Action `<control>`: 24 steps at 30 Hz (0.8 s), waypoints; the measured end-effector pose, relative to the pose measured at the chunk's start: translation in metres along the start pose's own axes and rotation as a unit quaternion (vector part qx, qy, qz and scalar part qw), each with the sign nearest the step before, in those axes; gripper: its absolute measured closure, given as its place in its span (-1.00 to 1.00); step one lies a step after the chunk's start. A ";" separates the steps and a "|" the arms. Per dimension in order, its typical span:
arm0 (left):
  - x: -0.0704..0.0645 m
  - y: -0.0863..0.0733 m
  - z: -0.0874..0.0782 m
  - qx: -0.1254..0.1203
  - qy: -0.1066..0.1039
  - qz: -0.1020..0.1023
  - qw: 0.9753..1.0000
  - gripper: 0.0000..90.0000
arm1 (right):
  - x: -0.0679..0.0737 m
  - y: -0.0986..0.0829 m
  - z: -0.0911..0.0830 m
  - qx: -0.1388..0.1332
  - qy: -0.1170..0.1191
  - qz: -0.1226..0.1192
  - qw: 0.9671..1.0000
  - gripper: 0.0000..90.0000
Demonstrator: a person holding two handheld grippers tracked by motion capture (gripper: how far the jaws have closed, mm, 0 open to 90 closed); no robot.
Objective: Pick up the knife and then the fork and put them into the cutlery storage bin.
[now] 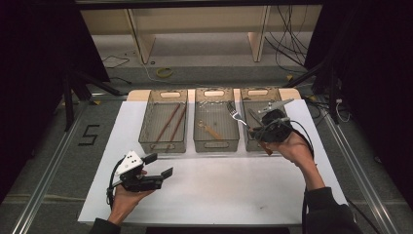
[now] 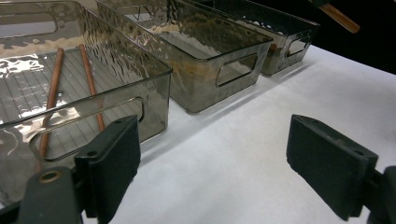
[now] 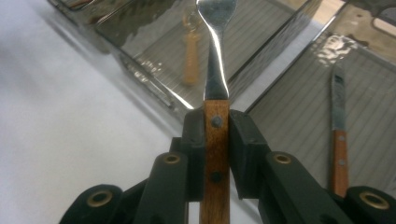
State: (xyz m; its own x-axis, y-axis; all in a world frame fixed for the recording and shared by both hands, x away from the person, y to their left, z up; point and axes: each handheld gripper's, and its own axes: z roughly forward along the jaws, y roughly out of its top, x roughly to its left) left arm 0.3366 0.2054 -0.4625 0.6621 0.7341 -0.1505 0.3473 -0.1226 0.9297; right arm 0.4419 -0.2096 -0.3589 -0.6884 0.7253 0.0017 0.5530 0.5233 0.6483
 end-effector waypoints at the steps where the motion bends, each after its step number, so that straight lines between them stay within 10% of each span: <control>1: 0.000 0.000 0.000 0.000 0.000 0.000 1.000 -0.62 | -0.002 0.002 0.000 0.000 -0.003 0.002 1.000 0.73; 24: 0.000 0.000 0.000 -0.005 0.001 -0.002 1.000 -0.64 | -0.040 0.025 0.006 0.003 -0.039 0.037 0.999 0.73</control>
State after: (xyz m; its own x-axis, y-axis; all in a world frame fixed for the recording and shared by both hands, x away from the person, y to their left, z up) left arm 0.3368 0.2059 -0.4622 0.6596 0.7357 -0.1538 0.3432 -0.1128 0.9325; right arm 0.4861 -0.2233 -0.3470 -0.6068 0.7948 -0.0097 0.6045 0.4694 0.6436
